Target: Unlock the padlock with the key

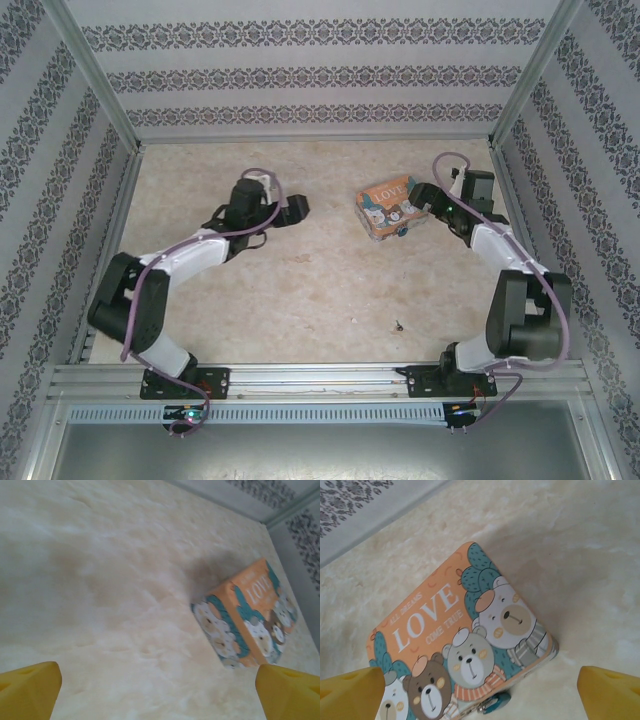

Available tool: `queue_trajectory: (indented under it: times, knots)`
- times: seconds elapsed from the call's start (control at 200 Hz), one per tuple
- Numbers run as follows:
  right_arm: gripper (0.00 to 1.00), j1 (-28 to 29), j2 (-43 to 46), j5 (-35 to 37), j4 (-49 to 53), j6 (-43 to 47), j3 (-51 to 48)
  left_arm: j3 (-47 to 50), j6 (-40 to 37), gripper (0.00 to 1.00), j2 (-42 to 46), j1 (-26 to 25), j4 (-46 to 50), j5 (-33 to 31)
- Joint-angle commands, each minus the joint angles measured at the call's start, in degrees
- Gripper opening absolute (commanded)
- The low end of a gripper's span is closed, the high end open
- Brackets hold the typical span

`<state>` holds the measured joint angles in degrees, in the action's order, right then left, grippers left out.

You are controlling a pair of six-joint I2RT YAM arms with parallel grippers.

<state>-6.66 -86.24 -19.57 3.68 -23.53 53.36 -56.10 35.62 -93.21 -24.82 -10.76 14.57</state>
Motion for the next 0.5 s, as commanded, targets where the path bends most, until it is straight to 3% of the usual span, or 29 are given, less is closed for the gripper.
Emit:
queue_trajectory:
  times: [0.0,0.175,0.495]
  knots:
    - [0.99,-0.8,-4.5,-3.1,2.4,-0.7,4.9,-6.2,4.8,0.99,-5.6,-4.0,1.2,4.3]
    - [0.98,-1.0,-11.7,-4.7,3.7,1.0,11.4,-14.4,9.6,0.99,-15.2,-8.3,-0.3,9.5]
    - [0.98,-1.0,-20.5,-6.2,6.9,5.3,20.1,-23.4,18.1,1.0,-27.0,-9.8,-4.9,16.6]
